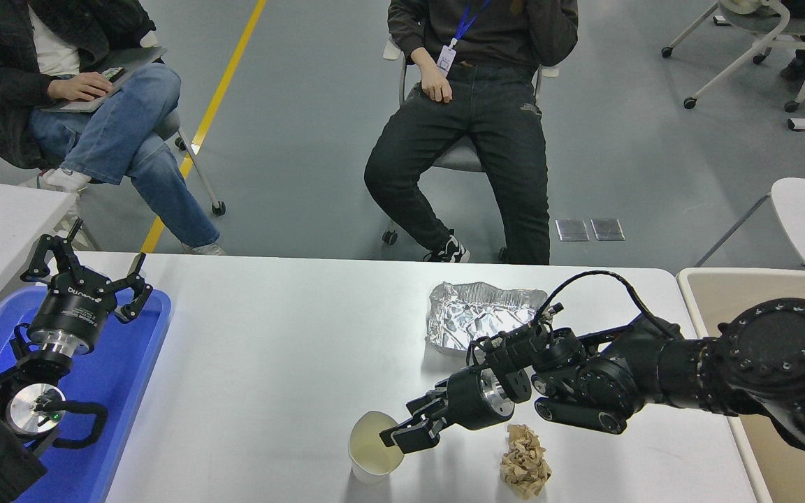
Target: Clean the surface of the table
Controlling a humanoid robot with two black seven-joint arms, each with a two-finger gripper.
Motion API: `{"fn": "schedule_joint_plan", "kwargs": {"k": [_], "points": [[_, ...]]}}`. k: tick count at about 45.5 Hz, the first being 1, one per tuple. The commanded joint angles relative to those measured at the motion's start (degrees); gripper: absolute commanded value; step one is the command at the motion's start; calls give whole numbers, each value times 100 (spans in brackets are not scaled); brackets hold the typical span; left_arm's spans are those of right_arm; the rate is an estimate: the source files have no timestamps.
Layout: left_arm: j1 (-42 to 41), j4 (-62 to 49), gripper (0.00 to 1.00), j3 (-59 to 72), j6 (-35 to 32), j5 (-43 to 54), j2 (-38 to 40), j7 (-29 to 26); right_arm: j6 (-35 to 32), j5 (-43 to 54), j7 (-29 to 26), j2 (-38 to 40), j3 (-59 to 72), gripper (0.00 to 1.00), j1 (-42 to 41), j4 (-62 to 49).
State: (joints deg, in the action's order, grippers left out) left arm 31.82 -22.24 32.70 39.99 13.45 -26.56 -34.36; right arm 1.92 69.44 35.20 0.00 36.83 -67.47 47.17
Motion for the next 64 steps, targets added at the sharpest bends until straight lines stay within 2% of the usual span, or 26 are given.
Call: {"fn": "schedule_joint_plan", "kwargs": {"k": [1,23,42,64], "points": [[0,0,100,0,0,0,2,0,81,237,583,0,149,0,-153,-42],[0,0,100,0,0,0,2,0,72,237,1111,0,175,0,-258,-86],[0,0,100,0,0,0,2,0,90,26,1173,0,-422,0,-776,-200],[0,0,100,0,0,0,2,0,63,-1986,1173,0,-703,0,-1656,-788]]}}
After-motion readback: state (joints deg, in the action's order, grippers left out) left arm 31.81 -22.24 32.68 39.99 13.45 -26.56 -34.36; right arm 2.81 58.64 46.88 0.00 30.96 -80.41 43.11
